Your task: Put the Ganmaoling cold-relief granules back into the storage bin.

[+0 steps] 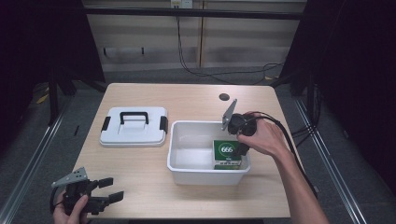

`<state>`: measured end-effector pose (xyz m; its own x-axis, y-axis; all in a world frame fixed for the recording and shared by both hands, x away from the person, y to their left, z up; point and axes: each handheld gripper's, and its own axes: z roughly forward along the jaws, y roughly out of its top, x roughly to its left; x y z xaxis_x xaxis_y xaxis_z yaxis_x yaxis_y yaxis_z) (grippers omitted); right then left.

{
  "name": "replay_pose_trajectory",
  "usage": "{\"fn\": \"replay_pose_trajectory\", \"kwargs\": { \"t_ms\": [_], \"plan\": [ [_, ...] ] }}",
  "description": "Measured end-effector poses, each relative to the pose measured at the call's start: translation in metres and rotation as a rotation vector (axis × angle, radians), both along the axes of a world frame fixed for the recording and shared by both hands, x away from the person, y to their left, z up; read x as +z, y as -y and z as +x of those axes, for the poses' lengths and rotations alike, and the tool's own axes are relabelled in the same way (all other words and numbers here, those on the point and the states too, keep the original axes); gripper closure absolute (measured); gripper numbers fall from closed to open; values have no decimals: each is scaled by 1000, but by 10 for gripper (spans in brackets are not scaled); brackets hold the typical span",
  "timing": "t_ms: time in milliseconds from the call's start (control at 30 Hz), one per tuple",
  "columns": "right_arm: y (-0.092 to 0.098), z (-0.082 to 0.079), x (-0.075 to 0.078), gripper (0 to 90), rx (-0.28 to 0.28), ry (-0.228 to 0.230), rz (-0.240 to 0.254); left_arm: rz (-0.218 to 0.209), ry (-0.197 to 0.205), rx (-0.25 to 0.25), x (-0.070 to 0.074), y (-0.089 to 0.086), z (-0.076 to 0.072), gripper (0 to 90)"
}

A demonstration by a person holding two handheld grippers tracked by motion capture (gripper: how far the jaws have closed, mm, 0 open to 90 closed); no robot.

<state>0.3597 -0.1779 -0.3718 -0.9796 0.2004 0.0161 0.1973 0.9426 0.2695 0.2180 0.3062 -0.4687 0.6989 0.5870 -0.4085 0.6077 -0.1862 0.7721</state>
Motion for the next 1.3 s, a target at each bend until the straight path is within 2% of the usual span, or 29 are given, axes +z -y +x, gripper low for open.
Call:
{"fn": "replay_pose_trajectory", "kwargs": {
  "t_ms": [233,400,600,767,933,1200,1233,1300],
  "plan": [
    [10,-4,6,135,-32,-1,71,2,1,0,0,0,0,162],
    [20,-6,12,159,-72,11,174,1,-1,0,0,0,0,162],
    [37,-11,17,162,-124,48,285,2,-1,1,0,0,0,162],
    [47,-17,20,148,-156,70,331,4,0,0,0,0,0,162],
    [53,-23,21,136,-189,130,374,3,-5,4,-1,1,0,162],
    [65,-34,23,140,-234,183,446,2,-3,3,-1,0,0,162],
    [72,-40,24,136,-265,200,476,3,-1,1,0,0,0,162],
    [79,-44,24,138,-282,215,495,1,-4,5,0,0,0,162]
  ]
}}
